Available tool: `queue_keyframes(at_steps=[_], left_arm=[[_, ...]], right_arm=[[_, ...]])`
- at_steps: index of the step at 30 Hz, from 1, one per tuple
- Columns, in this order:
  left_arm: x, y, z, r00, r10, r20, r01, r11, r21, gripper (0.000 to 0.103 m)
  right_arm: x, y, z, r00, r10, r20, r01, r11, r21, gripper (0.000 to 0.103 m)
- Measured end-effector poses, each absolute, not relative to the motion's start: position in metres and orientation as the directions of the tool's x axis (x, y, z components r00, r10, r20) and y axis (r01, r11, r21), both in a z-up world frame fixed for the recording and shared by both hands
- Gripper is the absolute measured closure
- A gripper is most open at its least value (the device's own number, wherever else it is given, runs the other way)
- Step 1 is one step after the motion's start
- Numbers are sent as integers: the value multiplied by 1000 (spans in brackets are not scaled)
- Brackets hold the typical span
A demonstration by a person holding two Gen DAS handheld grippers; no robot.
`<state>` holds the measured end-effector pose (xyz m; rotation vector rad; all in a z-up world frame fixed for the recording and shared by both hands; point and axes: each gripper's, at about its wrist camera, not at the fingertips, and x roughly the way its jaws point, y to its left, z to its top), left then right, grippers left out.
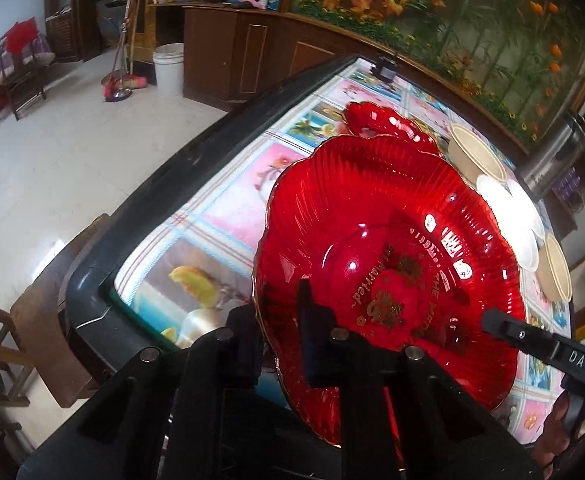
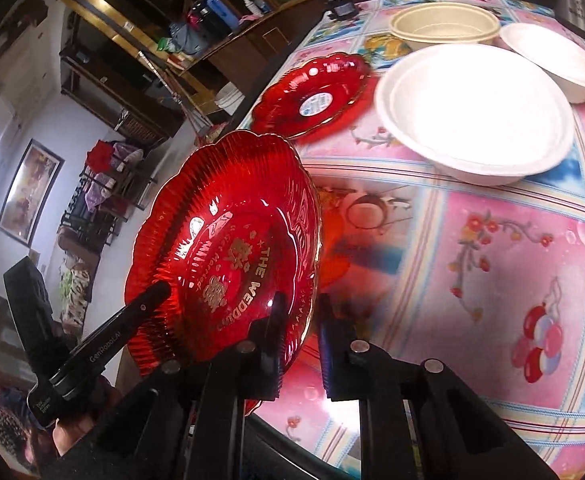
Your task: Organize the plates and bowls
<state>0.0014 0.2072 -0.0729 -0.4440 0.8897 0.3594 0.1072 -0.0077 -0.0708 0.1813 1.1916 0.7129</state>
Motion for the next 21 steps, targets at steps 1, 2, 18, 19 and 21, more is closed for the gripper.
queue_keyframes(at_steps=[1,2,18,19,21], left_arm=[[1,208,-74,580,125,-805,-480,851,-213,91],[2,208,-75,577,126,-807,-480,852,-210,91],[10,204,-92,559,122,-820,-479,855,-199,91],[11,203,-93,560,122,-819,-477,856,-198,91],[12,203,-95,559,121,-821,-479,854,-201,91]], right_arm=[[107,-6,-72,186,591,-785,-421,770,479,89],[108,-3,-73,187,588,-787,-426,770,475,89],[113,2,-87,200,539,-818,-432,798,420,90],[113,1,-88,204,538,-818,-433,799,417,90],[111,0,-87,210,532,-820,-433,803,410,90]])
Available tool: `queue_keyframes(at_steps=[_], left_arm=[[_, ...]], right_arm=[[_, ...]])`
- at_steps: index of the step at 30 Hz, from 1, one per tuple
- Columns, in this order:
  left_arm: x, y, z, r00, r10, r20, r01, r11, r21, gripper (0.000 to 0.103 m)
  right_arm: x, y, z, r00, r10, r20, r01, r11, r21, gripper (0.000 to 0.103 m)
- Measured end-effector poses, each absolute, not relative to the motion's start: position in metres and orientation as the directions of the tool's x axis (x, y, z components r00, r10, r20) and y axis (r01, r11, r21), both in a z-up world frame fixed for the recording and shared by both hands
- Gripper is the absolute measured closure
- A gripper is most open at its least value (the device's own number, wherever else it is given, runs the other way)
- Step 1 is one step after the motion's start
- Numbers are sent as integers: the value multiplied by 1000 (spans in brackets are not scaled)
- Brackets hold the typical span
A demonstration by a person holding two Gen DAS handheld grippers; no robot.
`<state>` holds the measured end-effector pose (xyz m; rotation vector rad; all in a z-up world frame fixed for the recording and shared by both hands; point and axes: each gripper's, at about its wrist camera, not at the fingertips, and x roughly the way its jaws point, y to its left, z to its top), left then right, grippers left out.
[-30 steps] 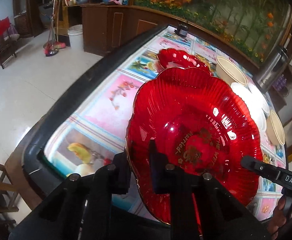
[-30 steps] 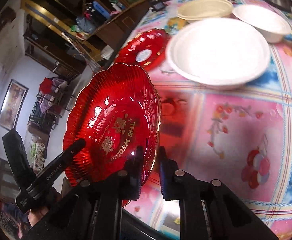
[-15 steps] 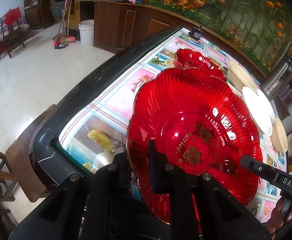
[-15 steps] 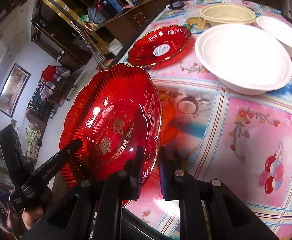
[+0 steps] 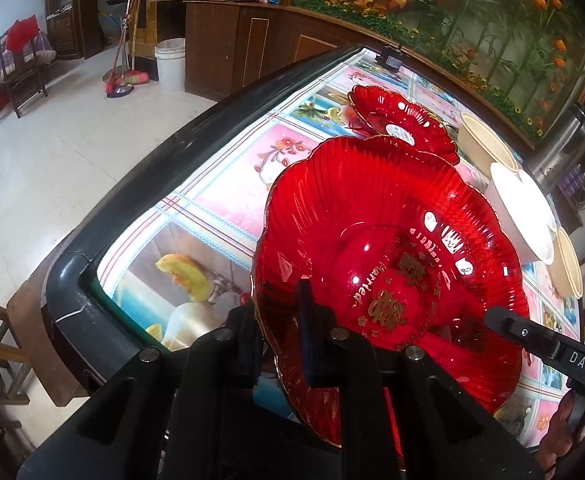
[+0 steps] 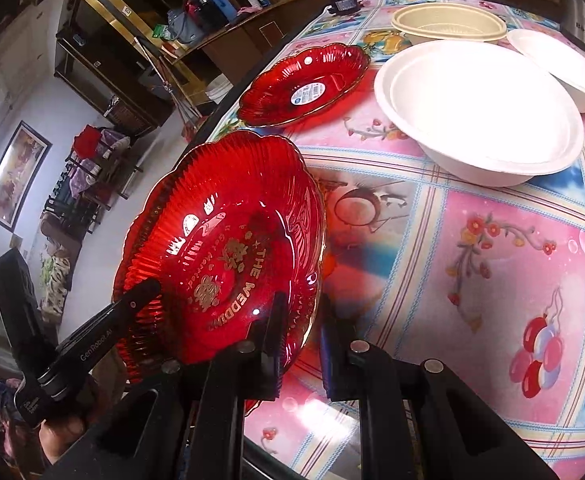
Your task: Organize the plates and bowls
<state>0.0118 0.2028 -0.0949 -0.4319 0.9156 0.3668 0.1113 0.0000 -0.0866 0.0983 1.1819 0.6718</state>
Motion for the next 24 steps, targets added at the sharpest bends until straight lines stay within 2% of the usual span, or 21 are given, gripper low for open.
queue_keyframes(at_steps=[5,6,8,10,11,12,14,19,24], left_arm=[[14,199,-101,570,148,-808,-474,863,-176,90],[14,199,-100,572,145,-807,-469,865,-177,88],[14,200,-101,569,106,-816,-458,865,-207,75],[11,205,-98,579,76,-812,-456,855,-246,45],[7,209,-94,591,75,-803,-463,847,-261,40],[4,214,-90,594,82,-800,-475,839,-266,37],[0,224,-82,601,82,-795,-486,827,-282,37],[8,247,-44,638,106,-763,-480,829,-287,32],[64,247,-5,663,102,-742,-422,869,-257,30]], right_arm=[[113,-2,-93,205,533,-821,-424,804,416,87],[112,-1,-93,208,530,-822,-432,804,409,85],[110,-1,-92,210,524,-826,-438,805,399,85],[110,-2,-90,204,527,-825,-444,801,402,81],[109,-4,-88,199,532,-823,-448,796,406,74],[109,-7,-85,201,536,-820,-451,794,408,59],[110,-15,-80,217,534,-817,-441,800,406,49],[120,-43,-50,251,559,-790,-430,796,427,49],[159,-41,-8,288,597,-749,-453,774,443,49]])
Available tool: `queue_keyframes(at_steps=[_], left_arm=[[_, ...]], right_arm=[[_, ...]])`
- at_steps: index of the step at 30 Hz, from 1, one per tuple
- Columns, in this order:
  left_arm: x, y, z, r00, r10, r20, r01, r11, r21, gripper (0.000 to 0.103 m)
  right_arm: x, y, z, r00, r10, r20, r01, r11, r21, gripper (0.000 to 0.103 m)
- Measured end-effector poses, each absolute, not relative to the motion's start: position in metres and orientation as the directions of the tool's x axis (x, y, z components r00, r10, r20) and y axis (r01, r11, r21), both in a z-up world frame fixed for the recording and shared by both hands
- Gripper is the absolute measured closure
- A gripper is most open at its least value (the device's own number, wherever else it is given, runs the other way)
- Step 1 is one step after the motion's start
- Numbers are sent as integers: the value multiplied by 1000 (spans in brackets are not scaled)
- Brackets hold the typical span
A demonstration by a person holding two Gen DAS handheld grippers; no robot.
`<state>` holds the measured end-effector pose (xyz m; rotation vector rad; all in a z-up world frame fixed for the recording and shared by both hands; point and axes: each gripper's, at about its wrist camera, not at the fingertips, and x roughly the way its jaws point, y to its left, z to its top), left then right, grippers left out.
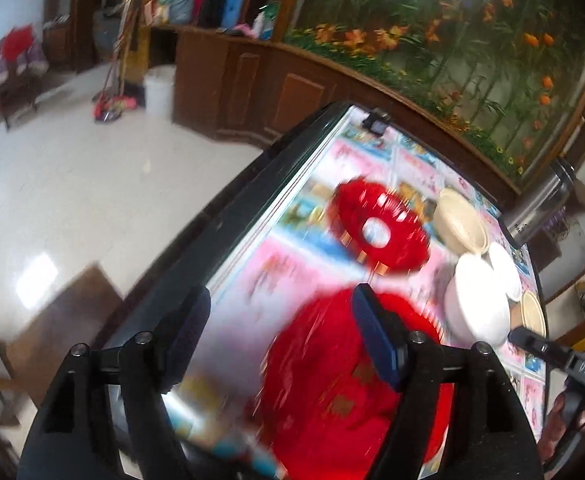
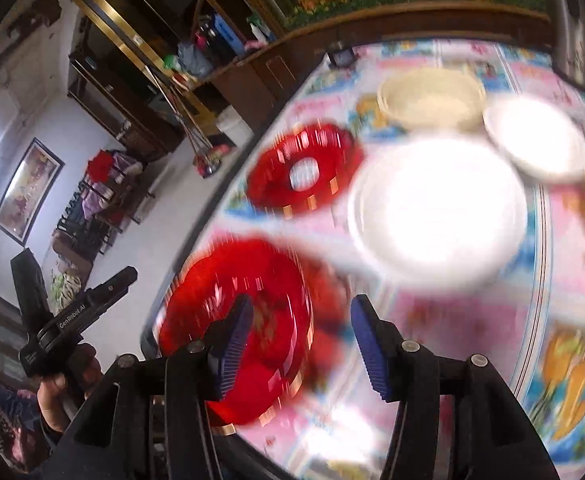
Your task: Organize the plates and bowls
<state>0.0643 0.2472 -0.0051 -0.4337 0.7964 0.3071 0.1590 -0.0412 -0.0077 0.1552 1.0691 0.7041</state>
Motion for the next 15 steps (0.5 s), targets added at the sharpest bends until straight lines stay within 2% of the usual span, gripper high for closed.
queue_keyframes(at_steps=[2,6,13,15], left_arm=[[92,245,-1,647,100,-756,-418,876,-242,30],[152,240,-14,588,15,-808,-398,876,-273,30],[220,242,-58,492,-10,-871,-446,856,-262,30],[229,241,-67,473,-14,-881,-457,851,-259,30]], right_arm=[[179,-32,3,290,604,-742,-460,768,445,49],[235,-3,10,262,579,-772,-452,781,432,49],[318,37,-33,182,501,-846,-361,834,416,49],[336,47,-50,147,472,-869,-350,847,400,52]])
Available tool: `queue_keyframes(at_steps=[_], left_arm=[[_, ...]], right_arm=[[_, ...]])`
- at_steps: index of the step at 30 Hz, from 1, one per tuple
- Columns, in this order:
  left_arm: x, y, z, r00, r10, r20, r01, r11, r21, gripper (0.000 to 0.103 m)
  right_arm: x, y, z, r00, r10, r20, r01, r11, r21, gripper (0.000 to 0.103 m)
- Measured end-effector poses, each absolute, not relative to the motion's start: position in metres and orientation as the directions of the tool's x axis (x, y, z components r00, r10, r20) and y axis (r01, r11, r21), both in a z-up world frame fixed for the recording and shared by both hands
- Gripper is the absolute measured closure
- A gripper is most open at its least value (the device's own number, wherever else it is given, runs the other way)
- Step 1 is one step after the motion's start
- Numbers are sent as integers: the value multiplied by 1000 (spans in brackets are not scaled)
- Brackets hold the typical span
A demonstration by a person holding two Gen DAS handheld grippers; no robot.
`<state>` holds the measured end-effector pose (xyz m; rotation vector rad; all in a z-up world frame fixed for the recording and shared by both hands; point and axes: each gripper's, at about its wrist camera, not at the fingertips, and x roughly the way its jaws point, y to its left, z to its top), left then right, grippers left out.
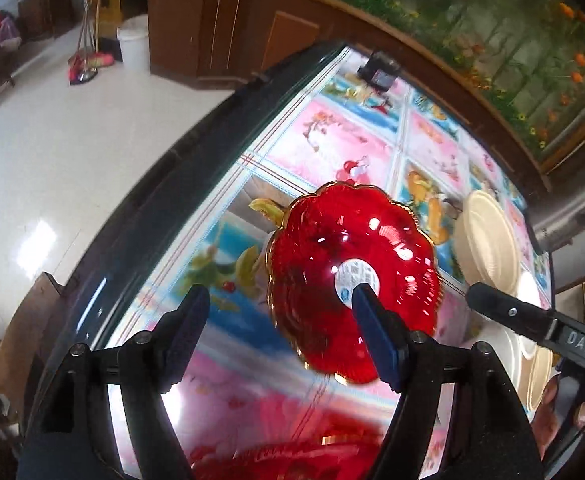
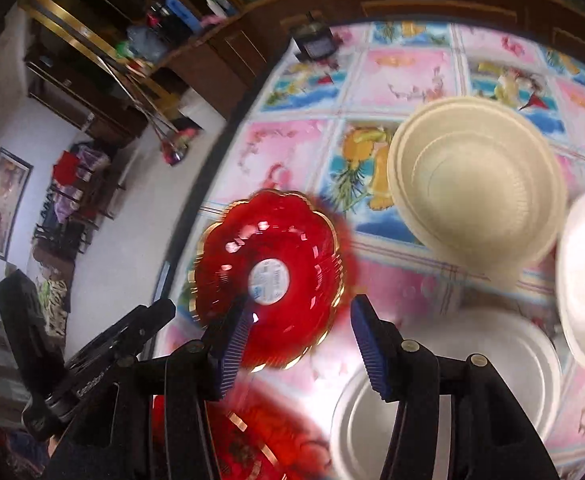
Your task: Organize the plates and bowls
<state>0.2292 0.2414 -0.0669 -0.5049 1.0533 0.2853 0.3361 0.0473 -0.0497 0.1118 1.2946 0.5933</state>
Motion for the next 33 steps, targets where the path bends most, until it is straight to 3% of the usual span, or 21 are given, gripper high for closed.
queue_keyframes(at_steps=[6,8,10,11,12,23,33], left_arm=[[251,237,-91,410,-19,-912,-462,858,-226,33],[255,236,-99,384,-14,-923,-459,865,-204,48],[257,235,-106,354,-6,-935,-455,872,-178,71],[258,232,-105,363,25,-931,-444,883,-149,75],[259,231,-106,364,20,-931,-433,889,-150,83],[247,229,-86,401,69,-913,-432,893,-122,85],[210,227,-42,485,94,-869,-432,890,-144,85]], right_arm=[[361,58,-88,107,393,-913,-318,884,343,60],[364,62,-94,98,379,-920,-319,888,331,66],[364,65,-100,83,369,-926,-325,888,325,78],[363,68,-103,80,357,-931,-333,890,312,90],[362,70,-106,76,344,-936,-343,890,300,92],[354,70,-95,106,356,-928,-366,882,296,93],[316,66,-42,189,404,-895,-414,859,301,93]])
